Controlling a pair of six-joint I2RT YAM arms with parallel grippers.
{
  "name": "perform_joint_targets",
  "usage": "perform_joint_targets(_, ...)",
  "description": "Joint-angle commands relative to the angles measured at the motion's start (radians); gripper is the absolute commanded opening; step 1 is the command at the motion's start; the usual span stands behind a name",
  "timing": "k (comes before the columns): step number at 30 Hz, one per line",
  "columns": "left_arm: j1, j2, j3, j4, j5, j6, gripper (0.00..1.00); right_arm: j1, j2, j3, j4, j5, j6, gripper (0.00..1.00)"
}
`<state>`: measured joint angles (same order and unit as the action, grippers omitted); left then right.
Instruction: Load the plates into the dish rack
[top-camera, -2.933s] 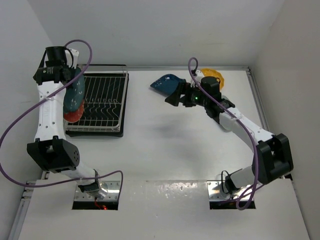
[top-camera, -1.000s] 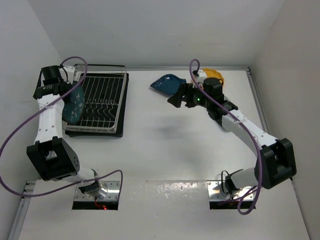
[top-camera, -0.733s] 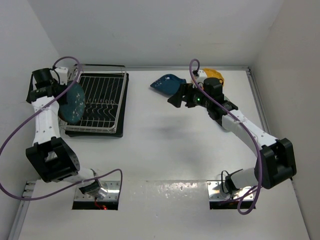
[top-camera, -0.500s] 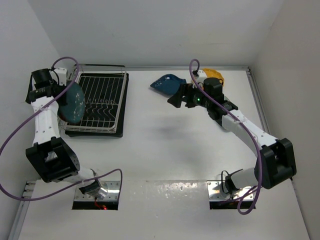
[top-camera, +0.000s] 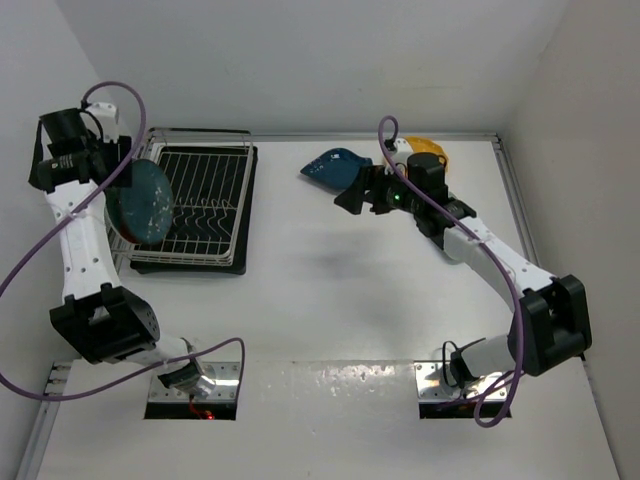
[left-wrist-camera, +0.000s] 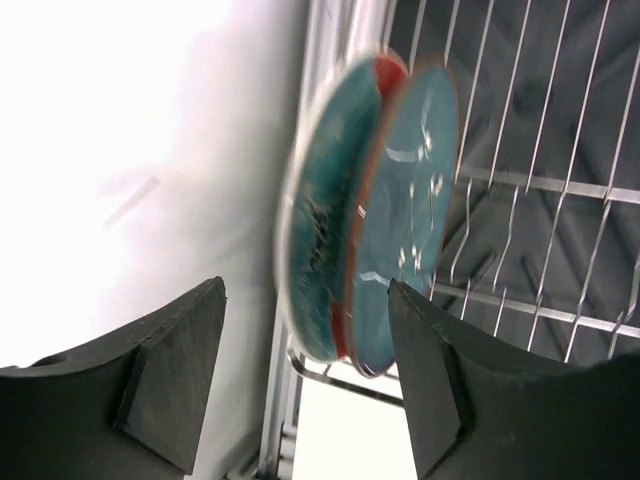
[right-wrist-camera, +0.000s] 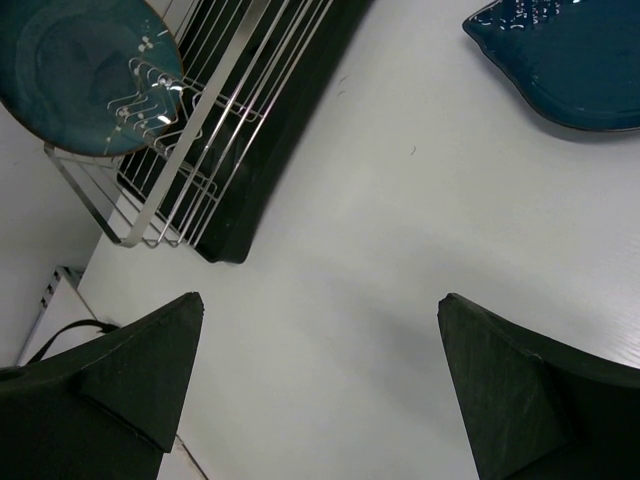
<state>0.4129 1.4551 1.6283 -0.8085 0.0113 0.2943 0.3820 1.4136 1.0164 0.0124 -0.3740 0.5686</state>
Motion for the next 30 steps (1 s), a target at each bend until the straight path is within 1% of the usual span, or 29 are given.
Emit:
perform_joint_targets(1, 0.004, -0.006, 0.094, -0.012, 0.004, -0.053, 0.71, 0.009, 0.013, 0.057, 0.006, -0.019, -0.024, 1.00)
perform_joint_targets(3, 0.041, -0.016, 0.140, -0.012, -0.034, -0.095, 0.72, -0.002, 0.024, 0.073, -0.003, -0.028, -0.024, 1.00)
perform_joint_targets(4, 0.065, -0.016, 0.149, -0.012, -0.034, -0.106, 0.67, -0.003, 0.028, 0.085, -0.009, -0.029, -0.023, 1.00)
perform_joint_targets(5, 0.125, -0.016, 0.150, -0.012, -0.034, -0.118, 0.49, -0.002, 0.042, 0.093, -0.009, -0.029, -0.021, 1.00)
perform_joint_targets(7, 0.191, -0.006, 0.127, 0.000, -0.034, -0.132, 0.25, -0.002, 0.056, 0.119, -0.038, -0.039, -0.021, 1.00)
perform_joint_targets(8, 0.254, 0.008, 0.096, 0.011, -0.018, -0.142, 0.13, 0.000, 0.067, 0.125, -0.042, -0.042, -0.021, 1.00)
perform_joint_targets(9, 0.280, 0.008, 0.079, 0.011, -0.004, -0.142, 0.11, -0.002, 0.073, 0.134, -0.042, -0.049, -0.018, 1.00)
perform_joint_targets(11, 0.314, 0.019, 0.039, 0.029, 0.009, -0.142, 0.11, 0.000, 0.082, 0.145, -0.040, -0.051, -0.010, 1.00)
perform_joint_targets(12, 0.335, 0.019, -0.019, 0.044, 0.019, -0.142, 0.11, 0.000, 0.091, 0.151, -0.040, -0.052, -0.003, 1.00)
perform_joint_targets(14, 0.346, 0.019, -0.089, 0.112, 0.019, -0.123, 0.11, 0.003, 0.094, 0.163, -0.045, -0.054, -0.003, 1.00)
perform_joint_targets(15, 0.346, 0.019, -0.163, 0.138, -0.009, -0.123, 0.11, 0.001, 0.100, 0.163, -0.048, -0.057, -0.001, 1.00)
perform_joint_targets(17, 0.346, 0.019, -0.223, 0.196, -0.022, -0.113, 0.11, 0.006, 0.105, 0.172, -0.054, -0.055, -0.006, 1.00)
perform_joint_targets(18, 0.357, 0.046, -0.267, 0.210, -0.022, -0.113, 0.12, 0.003, 0.107, 0.172, -0.055, -0.057, -0.003, 1.00)
perform_joint_targets(23, 0.368, 0.137, -0.320, 0.244, 0.009, -0.113, 0.12, 0.005, 0.102, 0.168, -0.071, -0.052, -0.009, 1.00)
perform_joint_targets(26, 0.368, 0.157, -0.344, 0.262, 0.035, -0.113, 0.12, 0.005, 0.087, 0.159, -0.077, -0.046, -0.018, 1.00)
perform_joint_targets(30, 0.368, 0.133, -0.387, 0.262, 0.157, -0.126, 0.12, 0.000, 0.067, 0.129, -0.075, -0.026, -0.026, 1.00)
